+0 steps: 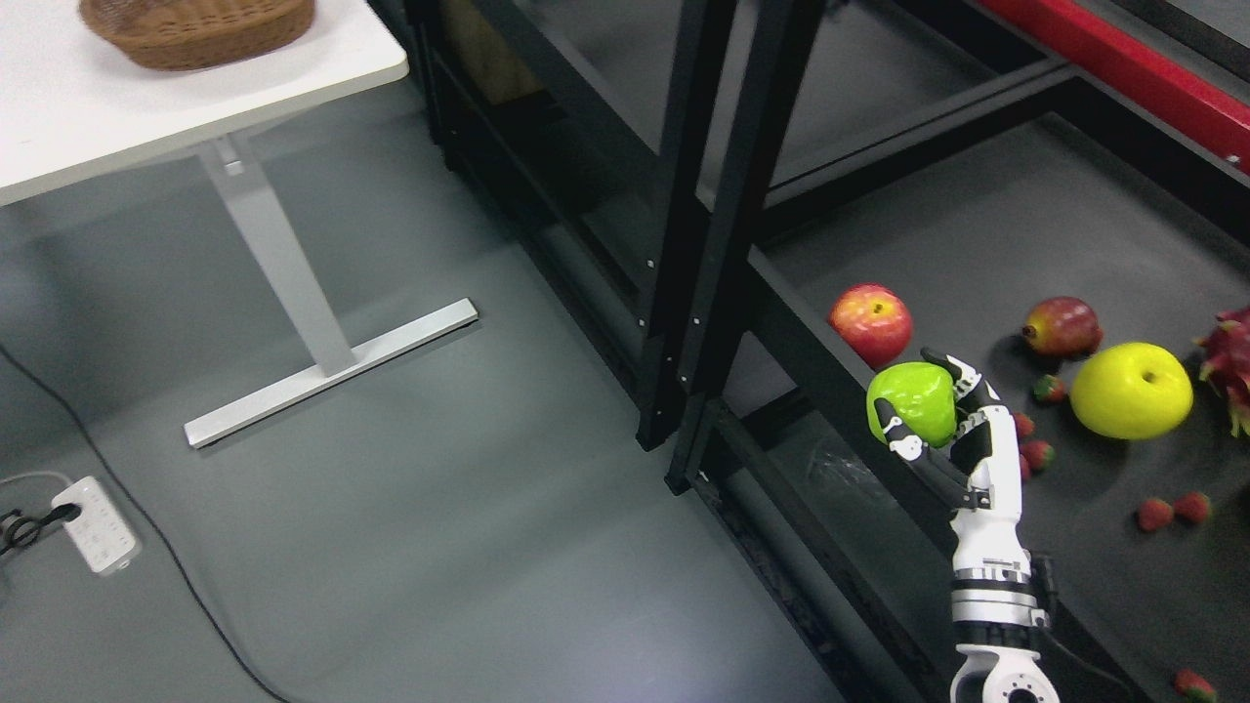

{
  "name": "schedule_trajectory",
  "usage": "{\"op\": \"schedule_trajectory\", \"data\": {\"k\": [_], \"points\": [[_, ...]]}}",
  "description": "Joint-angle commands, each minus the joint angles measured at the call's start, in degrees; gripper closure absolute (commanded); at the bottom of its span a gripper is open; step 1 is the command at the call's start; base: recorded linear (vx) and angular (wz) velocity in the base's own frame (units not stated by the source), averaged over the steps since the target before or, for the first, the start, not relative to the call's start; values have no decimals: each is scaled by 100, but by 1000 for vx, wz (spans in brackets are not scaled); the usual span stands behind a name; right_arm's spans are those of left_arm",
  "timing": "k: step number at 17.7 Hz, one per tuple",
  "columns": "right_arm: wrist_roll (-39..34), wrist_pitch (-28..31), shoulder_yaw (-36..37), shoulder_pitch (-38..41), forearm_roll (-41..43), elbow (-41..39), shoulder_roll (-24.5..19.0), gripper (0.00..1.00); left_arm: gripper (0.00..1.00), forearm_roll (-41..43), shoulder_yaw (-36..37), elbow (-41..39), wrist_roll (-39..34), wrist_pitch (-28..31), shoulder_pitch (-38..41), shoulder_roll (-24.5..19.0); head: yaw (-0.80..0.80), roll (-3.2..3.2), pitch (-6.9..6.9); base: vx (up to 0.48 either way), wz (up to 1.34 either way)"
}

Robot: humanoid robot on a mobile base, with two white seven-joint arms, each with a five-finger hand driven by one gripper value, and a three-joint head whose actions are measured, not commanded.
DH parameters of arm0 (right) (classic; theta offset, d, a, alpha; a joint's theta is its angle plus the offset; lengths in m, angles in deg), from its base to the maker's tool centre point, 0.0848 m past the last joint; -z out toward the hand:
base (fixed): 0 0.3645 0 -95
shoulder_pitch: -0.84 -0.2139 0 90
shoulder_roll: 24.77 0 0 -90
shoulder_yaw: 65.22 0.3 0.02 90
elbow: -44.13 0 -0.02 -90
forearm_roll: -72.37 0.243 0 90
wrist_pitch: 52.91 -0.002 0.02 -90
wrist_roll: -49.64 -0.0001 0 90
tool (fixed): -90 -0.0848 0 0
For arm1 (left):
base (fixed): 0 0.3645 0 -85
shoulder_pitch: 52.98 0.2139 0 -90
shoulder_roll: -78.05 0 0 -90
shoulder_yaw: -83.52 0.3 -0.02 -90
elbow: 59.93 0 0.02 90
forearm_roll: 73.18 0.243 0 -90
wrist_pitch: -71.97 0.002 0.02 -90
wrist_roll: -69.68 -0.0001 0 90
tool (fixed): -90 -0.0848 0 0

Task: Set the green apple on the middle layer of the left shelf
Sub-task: 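Carry the green apple in the right hand toward the fruit shelf, then move the held green apple over the shelf tray beside the pears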

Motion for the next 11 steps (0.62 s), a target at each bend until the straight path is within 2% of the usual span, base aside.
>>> {"op": "schedule_trajectory", "data": {"k": [1, 11], "points": [[-2, 5, 450, 50, 87, -19, 87, 100, 0, -1, 0, 2, -4, 5, 55, -100, 0, 0, 0, -34, -749], [112, 5, 741, 41, 87, -19, 87, 100, 0, -1, 0, 2, 5, 5, 55, -100, 0, 0, 0, 42, -719]]}}
